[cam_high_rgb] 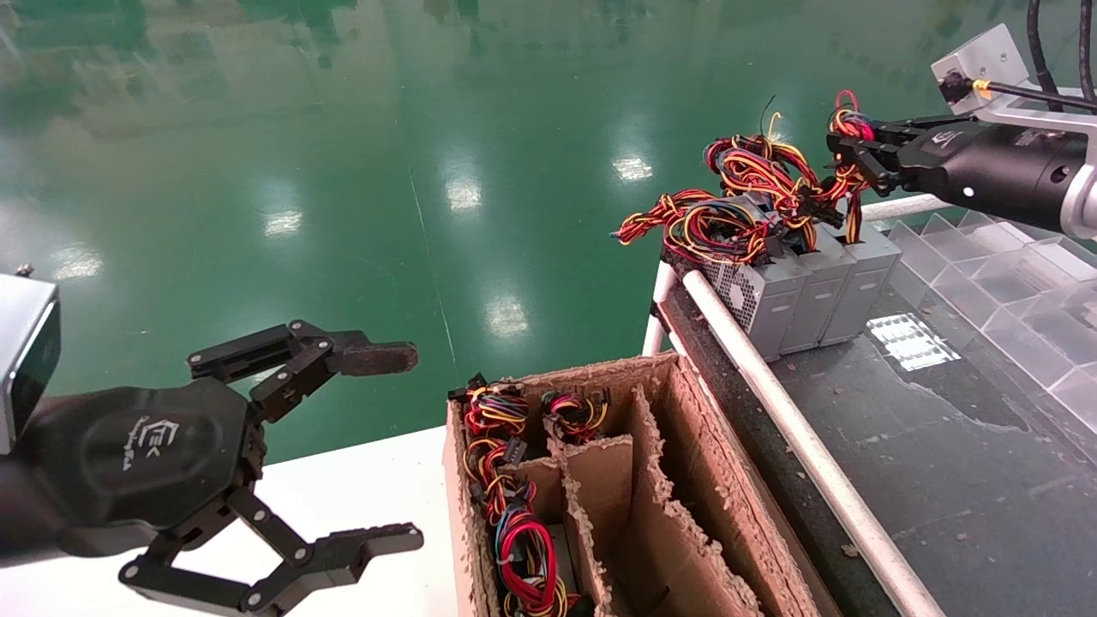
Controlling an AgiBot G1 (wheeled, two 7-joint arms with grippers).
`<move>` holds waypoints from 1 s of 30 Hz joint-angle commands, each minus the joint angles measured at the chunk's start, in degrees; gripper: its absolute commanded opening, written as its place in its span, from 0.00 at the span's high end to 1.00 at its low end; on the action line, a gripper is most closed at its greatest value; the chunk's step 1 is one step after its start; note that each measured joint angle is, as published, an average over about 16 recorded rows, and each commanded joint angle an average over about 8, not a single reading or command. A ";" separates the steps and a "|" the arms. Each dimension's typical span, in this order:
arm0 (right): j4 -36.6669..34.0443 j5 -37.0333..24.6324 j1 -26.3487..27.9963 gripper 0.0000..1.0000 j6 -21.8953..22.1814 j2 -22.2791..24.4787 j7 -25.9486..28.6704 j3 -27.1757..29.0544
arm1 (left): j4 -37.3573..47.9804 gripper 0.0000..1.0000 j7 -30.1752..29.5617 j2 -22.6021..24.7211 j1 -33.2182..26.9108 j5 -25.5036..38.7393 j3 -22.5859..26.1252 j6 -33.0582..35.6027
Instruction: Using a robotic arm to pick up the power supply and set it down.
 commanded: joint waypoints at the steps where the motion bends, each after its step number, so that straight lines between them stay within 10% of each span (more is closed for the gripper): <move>1: -0.16 0.12 -0.15 0.00 -0.05 -0.03 -0.33 0.08 | 0.00 0.00 0.00 0.00 0.00 0.00 0.00 0.00; 30: -3.05 9.43 -0.05 0.00 -9.78 3.72 6.58 6.57 | 0.00 0.00 0.01 -0.01 0.00 -0.01 0.01 -0.01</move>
